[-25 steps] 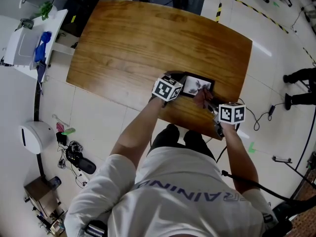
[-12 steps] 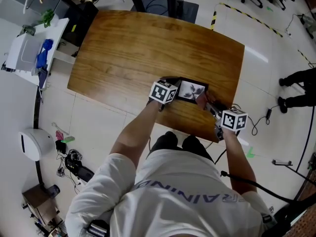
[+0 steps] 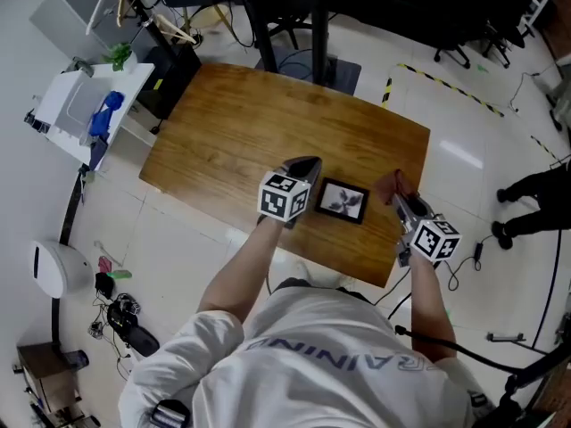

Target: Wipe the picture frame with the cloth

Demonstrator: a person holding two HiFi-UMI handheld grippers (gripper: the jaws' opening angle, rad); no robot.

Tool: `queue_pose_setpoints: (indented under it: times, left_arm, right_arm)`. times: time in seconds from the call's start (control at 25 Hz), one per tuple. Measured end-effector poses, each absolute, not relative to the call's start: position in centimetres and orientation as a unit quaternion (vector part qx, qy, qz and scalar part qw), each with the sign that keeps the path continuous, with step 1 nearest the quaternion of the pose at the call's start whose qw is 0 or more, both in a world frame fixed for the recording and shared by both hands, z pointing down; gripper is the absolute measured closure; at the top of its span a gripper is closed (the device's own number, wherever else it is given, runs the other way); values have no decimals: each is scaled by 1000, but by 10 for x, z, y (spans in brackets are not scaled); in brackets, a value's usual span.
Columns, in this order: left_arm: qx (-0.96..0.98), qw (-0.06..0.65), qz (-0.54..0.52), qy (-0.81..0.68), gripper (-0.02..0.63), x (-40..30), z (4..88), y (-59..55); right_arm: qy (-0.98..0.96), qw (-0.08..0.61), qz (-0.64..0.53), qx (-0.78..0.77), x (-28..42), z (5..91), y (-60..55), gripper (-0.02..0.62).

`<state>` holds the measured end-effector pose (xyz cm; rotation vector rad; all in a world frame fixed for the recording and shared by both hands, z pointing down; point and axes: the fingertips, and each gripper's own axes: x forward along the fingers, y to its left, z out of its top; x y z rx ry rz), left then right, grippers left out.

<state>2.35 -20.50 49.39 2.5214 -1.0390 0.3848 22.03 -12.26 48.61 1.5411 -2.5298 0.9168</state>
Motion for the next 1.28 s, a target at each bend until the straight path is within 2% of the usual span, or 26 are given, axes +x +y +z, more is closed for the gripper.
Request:
queue_pose_setpoints:
  times: [0.52, 1.28]
  left_arm:
    - [903, 115, 54, -411, 598, 10, 398, -169]
    - [906, 98, 48, -408, 599, 16, 387, -173]
  right_arm:
    - [-844, 21, 200, 497, 236, 411, -114, 495]
    - [-844, 29, 179, 504, 239, 393, -113, 496]
